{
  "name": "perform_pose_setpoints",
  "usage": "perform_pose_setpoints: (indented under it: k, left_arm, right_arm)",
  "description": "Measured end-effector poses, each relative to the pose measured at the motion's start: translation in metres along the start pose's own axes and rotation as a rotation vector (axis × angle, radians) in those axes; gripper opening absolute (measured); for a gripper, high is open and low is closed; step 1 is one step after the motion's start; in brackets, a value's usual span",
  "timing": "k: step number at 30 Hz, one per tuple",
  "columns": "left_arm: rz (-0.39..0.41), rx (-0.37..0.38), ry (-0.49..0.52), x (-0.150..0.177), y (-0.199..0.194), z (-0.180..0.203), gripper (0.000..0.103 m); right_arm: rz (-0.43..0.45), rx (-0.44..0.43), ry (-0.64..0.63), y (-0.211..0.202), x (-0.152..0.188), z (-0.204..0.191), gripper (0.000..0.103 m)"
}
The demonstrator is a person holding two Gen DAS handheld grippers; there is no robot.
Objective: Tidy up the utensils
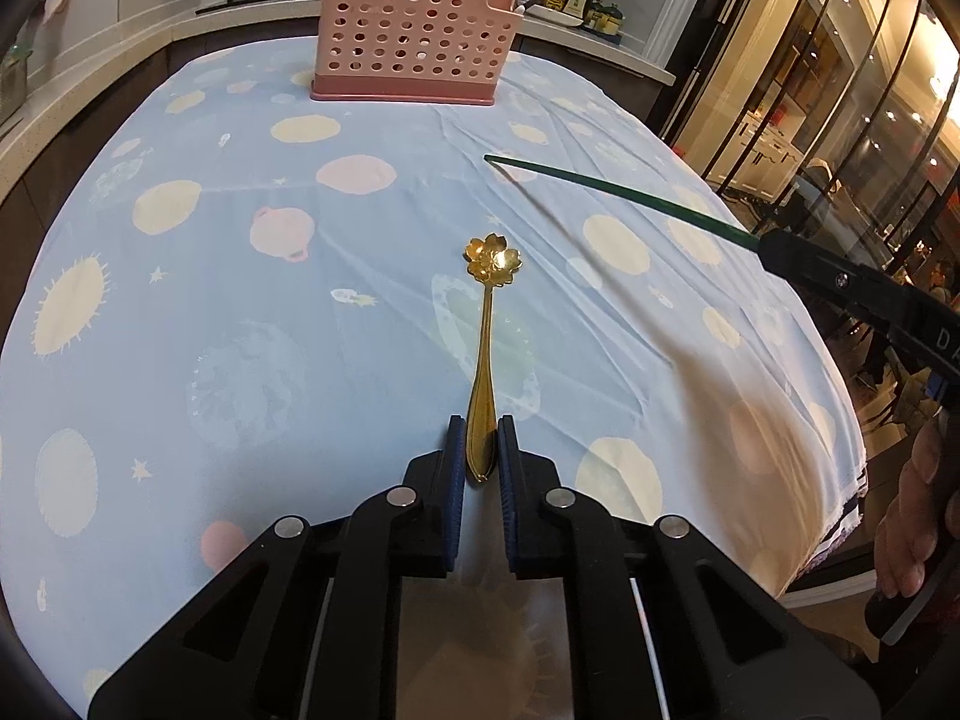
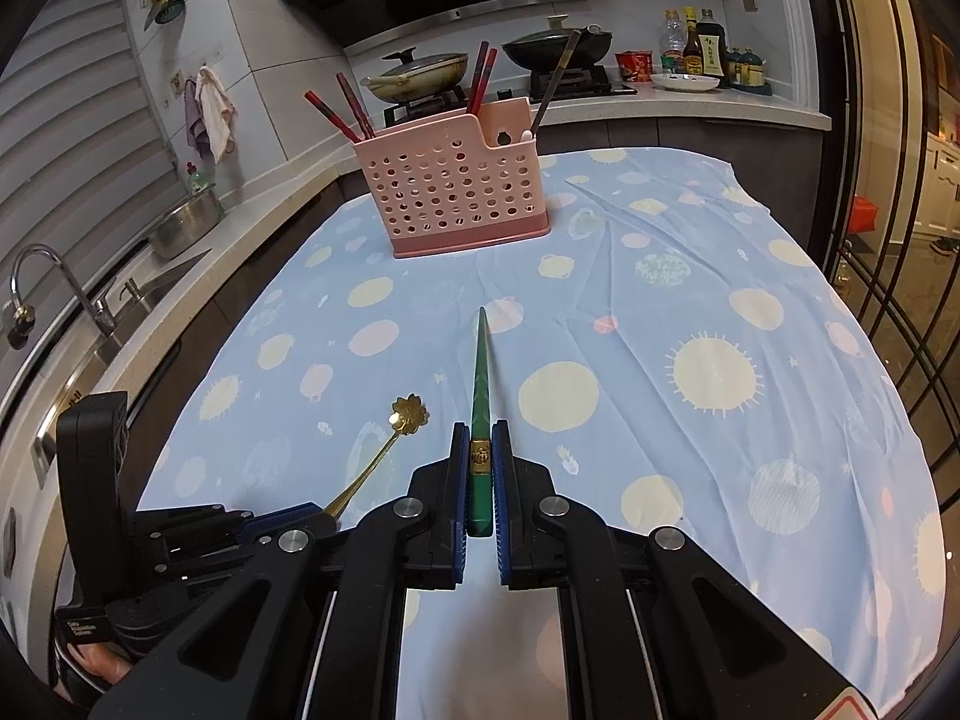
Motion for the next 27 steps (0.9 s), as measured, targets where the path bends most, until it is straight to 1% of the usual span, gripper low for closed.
perform_pose_setpoints:
  k: [4,8,12,15,22,27]
  left_arm:
    - [0.006,-0.009,0.012,-0.002,-0.001,0.004,0.01]
    - [0.048,-0.018,0.03,-0.01,-0.015,0.008,0.01]
    - [0.094,-0.028,0.046,-0.024,-0.03,0.009,0.008]
    - [0.119,-0.03,0.056,-0.036,-0.037,0.009,0.001]
    - [0.172,-0.052,0.083,-0.063,-0.045,0.012,0.001]
    - [0.224,-0.062,0.102,-0.087,-0.06,0.013,0.001]
  right_arm:
    - [0.003,0.0,-0.001,-0.003,0.001,0.0,0.007]
    - [0.011,0.0,0.001,-0.007,-0.002,0.001,0.007]
    - [0.029,-0.008,-0.004,-0.012,-0.006,-0.001,0.007]
    - [0.044,-0.016,-0.007,-0.017,-0.011,-0.003,0.007]
    - [0.076,-0.03,-0.01,-0.023,-0.024,-0.004,0.007]
    - [0.125,-0.047,-0.022,-0.034,-0.047,-0.005,0.007]
Point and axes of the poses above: each gripper's, at about its wrist camera, not at the fingertips, and y roughly the way its jaws point, z to its right, x to its underside, the point moved 4 cm from there along y, roughly the way its jaws point, and after that the axes turned 2 degrees about -x, right-handed, at the moved point
